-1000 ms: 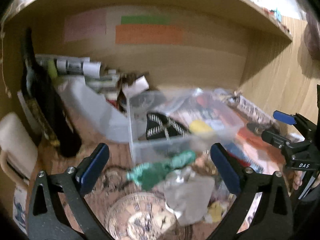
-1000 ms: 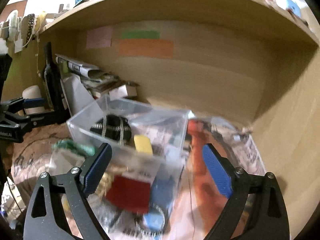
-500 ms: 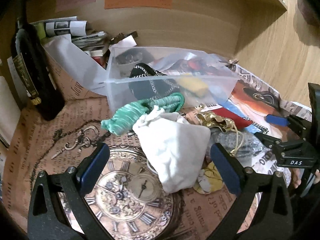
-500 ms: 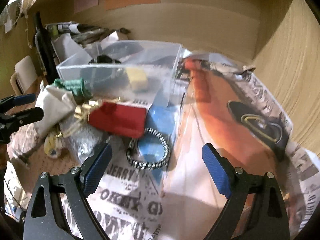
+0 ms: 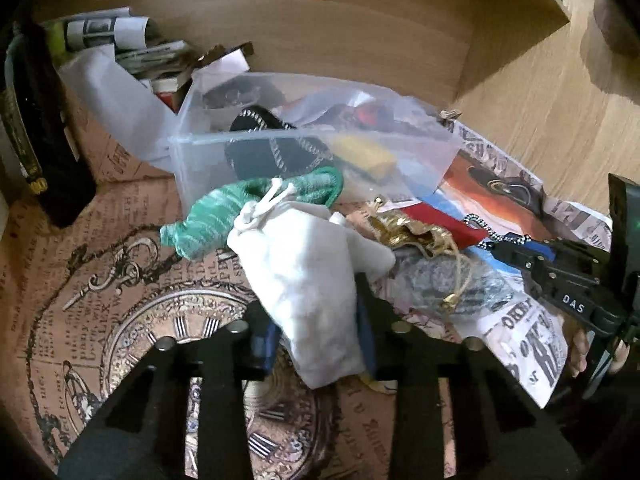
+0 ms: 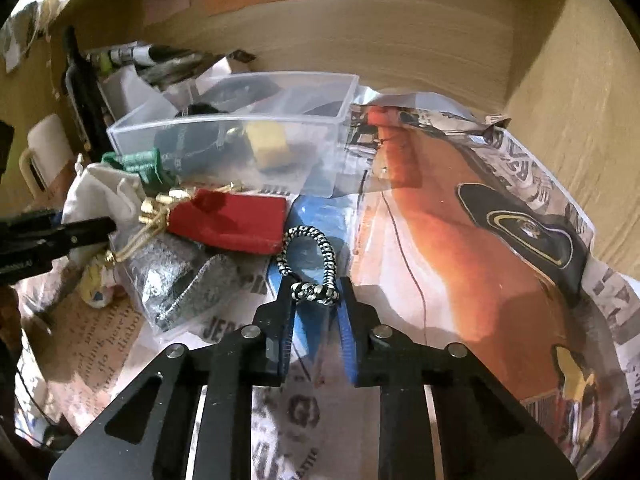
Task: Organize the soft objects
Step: 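Carry the white bag and hair tie into the clear box and release both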
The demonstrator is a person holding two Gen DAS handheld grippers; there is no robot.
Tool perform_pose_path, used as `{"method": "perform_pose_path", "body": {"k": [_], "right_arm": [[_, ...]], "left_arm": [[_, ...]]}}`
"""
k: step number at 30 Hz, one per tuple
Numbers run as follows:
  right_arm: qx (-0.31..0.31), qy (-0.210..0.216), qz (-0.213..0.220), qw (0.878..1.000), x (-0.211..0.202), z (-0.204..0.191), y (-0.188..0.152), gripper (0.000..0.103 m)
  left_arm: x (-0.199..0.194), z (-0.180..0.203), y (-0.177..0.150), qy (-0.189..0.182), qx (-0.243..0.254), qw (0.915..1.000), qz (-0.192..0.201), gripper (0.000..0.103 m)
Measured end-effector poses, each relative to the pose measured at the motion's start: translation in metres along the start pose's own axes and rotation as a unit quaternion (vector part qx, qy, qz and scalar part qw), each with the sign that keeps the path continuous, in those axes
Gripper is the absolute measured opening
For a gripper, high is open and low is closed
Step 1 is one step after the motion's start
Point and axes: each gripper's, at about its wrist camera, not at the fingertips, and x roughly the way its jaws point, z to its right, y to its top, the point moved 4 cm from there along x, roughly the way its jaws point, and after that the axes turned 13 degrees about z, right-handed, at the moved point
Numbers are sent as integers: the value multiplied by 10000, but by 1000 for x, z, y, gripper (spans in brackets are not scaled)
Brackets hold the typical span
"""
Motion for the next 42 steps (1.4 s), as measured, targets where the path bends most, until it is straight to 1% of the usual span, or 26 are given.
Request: {"method": "perform_pose_path", "body": {"k": [5,10,15,21,25,27,30,33,35,39,42], "right_arm": [[91,-21,230,9997,-11,4,11,16],[125,-44,558,9984,-25,6,31,16],[158,34,960,9953,-36,3,56,16],[93,269,1369,9902,-37,-12,88,16],[40,477,1492,9877,-25,-22,105,16],[1,566,1494,9872,-18,-27,113,17],[-27,719,1479,9864,-3,-36,124,17],[19,870,1401,9863,13,-40,131,17],[28,920,1288,9874,27,-42,136,17],[-35,853,1057,9907,54,-44,141,17],[-100,779,798,9937,76,-45,139,19]], "left_arm": [[-16,4,13,-46,-1,9996,274,28],[-30,9,31,-142,-35,9981,607,27],[-39,10,53,-227,-35,9958,882,27],[-43,4,84,-91,19,9919,1264,27],[-35,-9,106,6,-53,9908,1351,27],[-29,-15,113,109,-45,9906,1364,27],[-18,-26,123,180,-94,9915,1282,27],[-1,-34,130,214,-167,9933,1121,27],[15,-39,131,233,-211,9952,922,27],[45,-42,129,294,-169,9977,579,27],[63,-43,127,348,-108,9986,391,27]]}}
